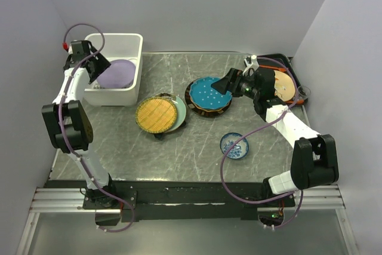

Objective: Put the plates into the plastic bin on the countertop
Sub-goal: Place the plate in the plastic bin.

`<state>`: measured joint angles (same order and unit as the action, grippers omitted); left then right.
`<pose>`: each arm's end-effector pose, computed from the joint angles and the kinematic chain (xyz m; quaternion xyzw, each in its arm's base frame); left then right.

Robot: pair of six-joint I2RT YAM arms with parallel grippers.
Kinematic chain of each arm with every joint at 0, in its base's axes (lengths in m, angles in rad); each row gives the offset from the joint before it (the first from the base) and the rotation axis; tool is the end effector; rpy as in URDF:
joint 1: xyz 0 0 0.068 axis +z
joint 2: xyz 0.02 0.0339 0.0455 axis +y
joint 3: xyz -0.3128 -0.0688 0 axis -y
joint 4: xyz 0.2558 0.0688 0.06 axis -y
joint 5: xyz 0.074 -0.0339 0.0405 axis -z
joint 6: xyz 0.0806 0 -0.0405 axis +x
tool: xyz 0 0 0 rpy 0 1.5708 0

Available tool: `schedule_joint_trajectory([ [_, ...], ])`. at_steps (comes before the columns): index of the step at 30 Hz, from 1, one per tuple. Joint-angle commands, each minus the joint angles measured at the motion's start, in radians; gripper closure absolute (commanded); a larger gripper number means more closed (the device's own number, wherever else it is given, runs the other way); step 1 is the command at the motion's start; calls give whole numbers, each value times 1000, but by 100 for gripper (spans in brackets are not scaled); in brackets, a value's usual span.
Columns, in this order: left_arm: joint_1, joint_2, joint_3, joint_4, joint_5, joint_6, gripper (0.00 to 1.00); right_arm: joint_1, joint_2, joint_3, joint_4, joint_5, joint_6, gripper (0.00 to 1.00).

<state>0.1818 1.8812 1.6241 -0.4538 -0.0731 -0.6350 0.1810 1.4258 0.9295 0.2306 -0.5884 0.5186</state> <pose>0.4860 0.0953 0.3036 -0.3747 0.8276 -0.0612 0.4134 0.3504 0.1096 0.3169 -0.0458 0.7792 0.4156 0.4670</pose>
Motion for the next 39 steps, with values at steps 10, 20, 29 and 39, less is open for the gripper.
schedule_joint_trajectory([
  [10,-4,-223,54,35,105,54,5,6,-21,35,-10,10,-15,0],
  [20,-7,-301,10,136,361,41,1,6,-30,43,-51,54,-20,0],
  [29,-88,-286,31,129,458,81,1,5,-36,45,-135,134,-40,1],
  [39,-245,-243,69,109,440,138,1,-6,-11,88,-254,240,-54,4],
])
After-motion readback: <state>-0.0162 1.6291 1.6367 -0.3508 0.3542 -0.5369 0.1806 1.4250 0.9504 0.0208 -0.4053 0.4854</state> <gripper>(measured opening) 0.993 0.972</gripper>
